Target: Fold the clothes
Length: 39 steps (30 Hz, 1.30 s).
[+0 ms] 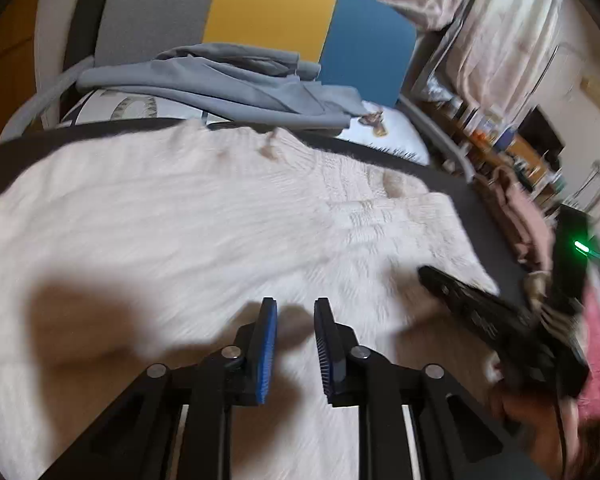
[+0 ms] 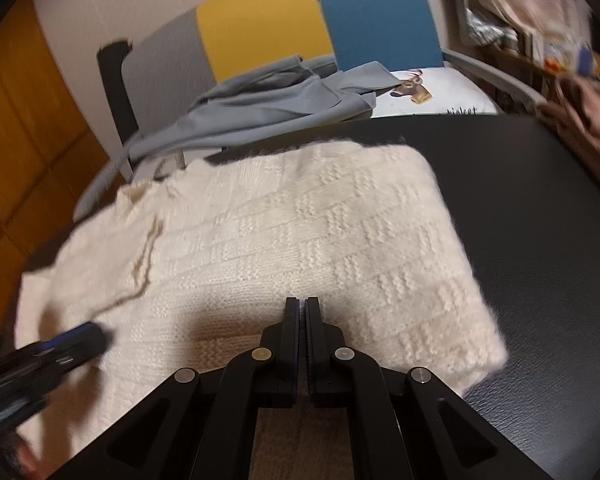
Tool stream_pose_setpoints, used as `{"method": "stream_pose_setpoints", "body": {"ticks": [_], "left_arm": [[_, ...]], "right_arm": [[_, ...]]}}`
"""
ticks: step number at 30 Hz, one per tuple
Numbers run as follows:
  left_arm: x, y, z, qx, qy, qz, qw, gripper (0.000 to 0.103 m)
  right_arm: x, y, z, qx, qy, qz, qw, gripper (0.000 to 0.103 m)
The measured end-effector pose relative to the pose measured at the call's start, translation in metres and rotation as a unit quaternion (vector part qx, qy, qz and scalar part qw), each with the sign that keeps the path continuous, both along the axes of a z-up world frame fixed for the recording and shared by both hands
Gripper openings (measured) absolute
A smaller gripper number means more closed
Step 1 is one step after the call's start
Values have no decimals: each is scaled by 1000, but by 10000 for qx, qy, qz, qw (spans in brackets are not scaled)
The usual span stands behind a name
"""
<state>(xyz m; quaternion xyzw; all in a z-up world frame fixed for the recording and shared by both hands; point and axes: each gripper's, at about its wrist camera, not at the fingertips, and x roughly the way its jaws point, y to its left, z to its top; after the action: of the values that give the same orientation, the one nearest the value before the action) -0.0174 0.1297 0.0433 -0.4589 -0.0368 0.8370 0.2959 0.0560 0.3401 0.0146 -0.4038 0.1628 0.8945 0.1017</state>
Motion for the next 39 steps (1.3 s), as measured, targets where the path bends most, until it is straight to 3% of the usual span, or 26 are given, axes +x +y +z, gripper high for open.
{"method": "stream_pose_setpoints", "body": {"ticks": [1, 3, 4, 5, 9, 13, 15, 16, 22, 28, 35, 39], "left_arm": [[0, -13, -2, 46, -44, 97, 9999, 19], [0, -38, -5, 137, -131, 291, 9994, 19], [0, -51, -7, 183, -175, 388, 9989, 19], [-1, -64, -9, 228, -219, 484, 9983, 19], [-1, -115, -16, 411, -394, 871, 9946, 18], [-6, -144, -21, 446, -496, 1136, 9913, 19], [-13, -142, -21, 367, -539, 1150, 9912, 19], [-16, -141, -20, 316, -541, 1165, 9912, 19], [-40, -146, -17, 154, -573, 1443, 9877, 19], [-55, -180, -23, 626, -617, 2139, 9729, 19], [-36, -211, -39, 1373, -211, 2526, 9575, 18], [-28, -231, -44, 1756, -234, 2712, 9461, 18]], "right_arm": [[-3, -4, 5, 125, -91, 126, 9998, 9], [-14, -13, 12, 13, -181, 326, 9993, 37], [-21, -18, 15, -144, -201, 412, 9988, 60], [-28, -23, 17, -301, -221, 497, 9981, 69], [-55, -43, 28, -926, -300, 838, 9917, 67], [-73, -46, 21, -1228, -427, 686, 9891, 53], [-71, -45, 32, -1099, -284, 670, 9913, 16], [-70, -45, 37, -1035, -212, 662, 9922, 6], [-64, -42, 71, -646, 219, 612, 9958, 6], [-57, -38, 100, -270, 595, 548, 9964, 6], [-50, -12, 11, -689, -225, 129, 9973, 6], [-46, -1, 16, -828, -66, 70, 9965, 6]]}}
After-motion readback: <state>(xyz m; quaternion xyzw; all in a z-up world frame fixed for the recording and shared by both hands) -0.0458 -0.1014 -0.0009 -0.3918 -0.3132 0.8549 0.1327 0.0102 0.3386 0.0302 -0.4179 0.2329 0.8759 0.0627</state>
